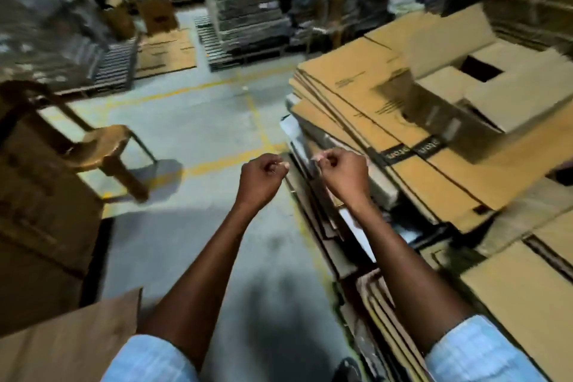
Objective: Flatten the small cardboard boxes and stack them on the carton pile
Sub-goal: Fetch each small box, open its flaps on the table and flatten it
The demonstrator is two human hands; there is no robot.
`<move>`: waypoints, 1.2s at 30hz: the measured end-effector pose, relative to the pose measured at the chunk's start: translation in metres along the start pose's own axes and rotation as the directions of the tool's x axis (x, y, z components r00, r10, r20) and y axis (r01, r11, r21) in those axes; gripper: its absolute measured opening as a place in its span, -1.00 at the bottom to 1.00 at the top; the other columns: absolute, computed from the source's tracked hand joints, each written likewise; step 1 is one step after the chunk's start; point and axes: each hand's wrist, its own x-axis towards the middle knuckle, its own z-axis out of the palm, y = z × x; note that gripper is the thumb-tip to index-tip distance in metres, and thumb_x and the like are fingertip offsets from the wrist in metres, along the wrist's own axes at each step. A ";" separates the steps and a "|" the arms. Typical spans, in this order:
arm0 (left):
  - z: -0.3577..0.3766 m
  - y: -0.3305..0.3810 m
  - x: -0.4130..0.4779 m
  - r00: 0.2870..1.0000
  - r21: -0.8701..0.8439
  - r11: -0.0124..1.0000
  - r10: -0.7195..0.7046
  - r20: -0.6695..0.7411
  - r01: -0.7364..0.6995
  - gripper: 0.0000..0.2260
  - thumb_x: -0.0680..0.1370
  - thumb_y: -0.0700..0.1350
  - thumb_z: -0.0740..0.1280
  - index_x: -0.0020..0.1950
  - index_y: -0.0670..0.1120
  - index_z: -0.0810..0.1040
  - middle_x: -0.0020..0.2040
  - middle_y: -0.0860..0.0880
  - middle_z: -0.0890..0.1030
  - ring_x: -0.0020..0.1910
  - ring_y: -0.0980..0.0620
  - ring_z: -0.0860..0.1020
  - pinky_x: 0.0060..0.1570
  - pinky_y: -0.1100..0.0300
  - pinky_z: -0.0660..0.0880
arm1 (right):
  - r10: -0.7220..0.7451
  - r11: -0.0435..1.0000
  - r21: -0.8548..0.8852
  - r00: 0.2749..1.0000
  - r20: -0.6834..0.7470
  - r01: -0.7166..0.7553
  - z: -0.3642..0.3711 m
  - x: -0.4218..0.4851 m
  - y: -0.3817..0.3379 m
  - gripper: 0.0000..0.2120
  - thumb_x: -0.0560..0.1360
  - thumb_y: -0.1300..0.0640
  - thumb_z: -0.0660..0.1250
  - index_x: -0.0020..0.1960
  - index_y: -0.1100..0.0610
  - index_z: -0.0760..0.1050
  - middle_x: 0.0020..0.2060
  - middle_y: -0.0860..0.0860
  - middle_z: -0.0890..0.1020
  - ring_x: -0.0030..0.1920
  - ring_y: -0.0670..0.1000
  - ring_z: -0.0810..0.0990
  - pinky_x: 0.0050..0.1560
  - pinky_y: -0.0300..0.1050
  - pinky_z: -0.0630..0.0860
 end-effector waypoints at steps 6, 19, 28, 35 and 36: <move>0.132 0.089 0.090 0.948 -0.281 0.943 0.241 0.207 -0.178 -0.52 0.51 0.11 0.52 0.36 -0.05 0.58 0.22 -0.03 0.63 0.07 0.06 0.62 0.06 0.17 0.56 | 0.066 0.991 0.133 0.946 -0.317 -0.025 -0.102 0.083 0.077 -0.60 0.52 -0.18 0.39 0.28 -0.01 0.54 0.03 -0.04 0.69 0.01 -0.04 0.66 0.01 -0.11 0.57; 0.394 0.200 0.346 0.923 -0.148 0.988 0.096 0.373 -0.043 0.04 0.41 0.10 0.59 0.67 -0.04 -0.01 0.53 -0.20 0.28 0.49 -0.25 0.34 0.44 -0.17 0.41 | 0.549 0.732 -0.189 0.731 -0.404 -0.655 -0.227 0.282 0.242 0.12 0.35 -0.43 0.45 0.64 -0.02 -0.08 0.60 0.23 0.03 0.58 0.33 0.05 0.46 0.42 0.14; 0.439 0.176 0.377 0.912 -0.196 0.981 0.075 0.403 0.005 -0.73 0.59 -0.16 0.43 0.22 -0.28 0.60 0.13 -0.24 0.65 0.13 -0.26 0.63 0.02 0.11 0.50 | 0.436 0.576 -0.601 0.830 -0.347 -0.554 -0.191 0.278 0.288 -0.08 0.43 -0.58 -0.03 0.60 -0.07 -0.06 0.55 0.22 0.12 0.56 0.35 0.11 0.27 0.36 0.47; 0.423 0.215 0.352 0.588 -0.119 0.671 0.710 0.387 -0.732 -0.49 0.59 -0.31 0.35 0.54 -0.16 0.40 0.39 -0.18 0.53 0.15 -0.14 0.60 0.17 -0.02 0.63 | 0.450 0.733 -0.288 0.756 -0.475 -0.617 -0.202 0.234 0.309 -0.19 0.55 -0.36 0.16 0.66 -0.12 -0.06 0.66 0.07 -0.05 0.64 0.13 -0.03 0.53 0.30 0.11; 0.421 0.224 0.349 0.558 -0.106 0.631 0.743 0.370 -0.769 -0.49 0.58 -0.29 0.36 0.54 -0.17 0.41 0.37 -0.19 0.55 0.09 -0.13 0.63 0.11 -0.01 0.65 | 0.458 0.763 -0.157 0.695 -0.554 -0.627 -0.203 0.227 0.309 -0.27 0.57 -0.18 0.23 0.66 -0.06 0.04 0.65 0.12 0.08 0.62 0.18 0.12 0.52 0.23 0.20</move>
